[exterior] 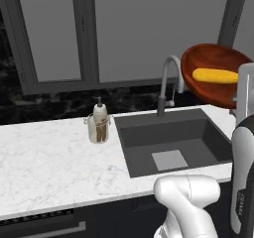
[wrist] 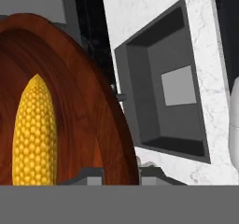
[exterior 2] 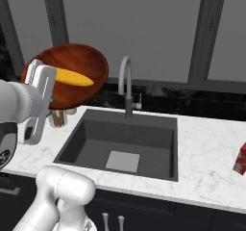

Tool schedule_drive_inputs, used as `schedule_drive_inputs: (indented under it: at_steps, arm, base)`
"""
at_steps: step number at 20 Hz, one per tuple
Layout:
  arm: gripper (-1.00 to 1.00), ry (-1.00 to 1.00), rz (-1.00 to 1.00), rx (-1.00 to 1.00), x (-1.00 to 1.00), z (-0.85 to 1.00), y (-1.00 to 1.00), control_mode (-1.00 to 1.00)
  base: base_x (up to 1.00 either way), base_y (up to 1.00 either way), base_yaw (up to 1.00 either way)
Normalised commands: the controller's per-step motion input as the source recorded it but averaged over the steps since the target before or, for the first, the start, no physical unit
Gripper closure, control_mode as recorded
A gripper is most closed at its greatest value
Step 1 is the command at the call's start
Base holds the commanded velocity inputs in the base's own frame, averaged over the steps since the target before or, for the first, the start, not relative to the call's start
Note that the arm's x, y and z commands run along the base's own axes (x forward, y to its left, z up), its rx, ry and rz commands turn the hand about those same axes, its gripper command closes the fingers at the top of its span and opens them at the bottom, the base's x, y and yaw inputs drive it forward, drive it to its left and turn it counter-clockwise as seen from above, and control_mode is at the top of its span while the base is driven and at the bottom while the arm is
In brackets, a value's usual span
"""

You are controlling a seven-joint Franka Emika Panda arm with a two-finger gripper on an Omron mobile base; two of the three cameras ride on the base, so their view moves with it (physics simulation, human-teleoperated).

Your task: Pick the corn from the sink and place it in the bowl. Then pick the bowl and place it in the microwave. Then close the microwave door and press the start button.

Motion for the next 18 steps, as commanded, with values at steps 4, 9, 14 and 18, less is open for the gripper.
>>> schedule_drive_inputs:
  at_steps: [4,9,14,18]
  arm:
    - [1.0,0.0,0.0,0.0,0.0,0.0,0.0,1.0]
    - [1.0,0.0,0.0,0.0,0.0,0.0,0.0,1.0]
    - [1.0,0.0,0.0,0.0,0.0,0.0,0.0,1.0]
    - [1.0,0.0,0.0,0.0,0.0,0.0,0.0,1.0]
  base:
    - [-0.11,0.0,0.0]
    - [-0.44,0.43,0.05]
    - [-0.71,0.96,0.34]
    - [-0.32,0.93,0.7]
